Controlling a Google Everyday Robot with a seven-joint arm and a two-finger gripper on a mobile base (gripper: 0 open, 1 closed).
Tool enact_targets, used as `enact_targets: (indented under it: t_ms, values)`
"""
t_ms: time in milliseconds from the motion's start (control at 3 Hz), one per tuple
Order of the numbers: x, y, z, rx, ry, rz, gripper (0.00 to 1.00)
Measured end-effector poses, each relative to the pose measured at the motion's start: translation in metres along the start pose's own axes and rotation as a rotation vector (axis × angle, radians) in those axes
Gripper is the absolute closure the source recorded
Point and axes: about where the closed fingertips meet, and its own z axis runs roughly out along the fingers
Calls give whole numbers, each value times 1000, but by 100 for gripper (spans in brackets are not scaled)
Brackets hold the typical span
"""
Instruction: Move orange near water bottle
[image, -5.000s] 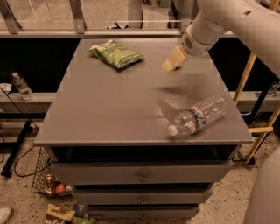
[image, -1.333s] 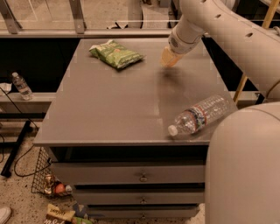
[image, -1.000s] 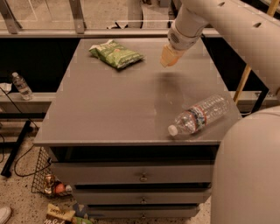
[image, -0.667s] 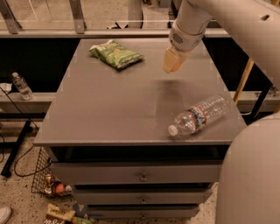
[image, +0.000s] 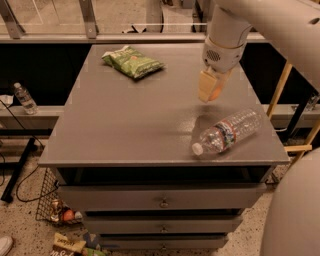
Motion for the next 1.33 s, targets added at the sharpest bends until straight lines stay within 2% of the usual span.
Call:
enact_targets:
  t_ms: [333, 667, 1333]
  values:
    - [18, -1, 12, 17, 55, 11, 100]
    - [32, -5, 23, 37, 79, 41, 100]
    - [48, -10, 32, 57, 96, 77, 100]
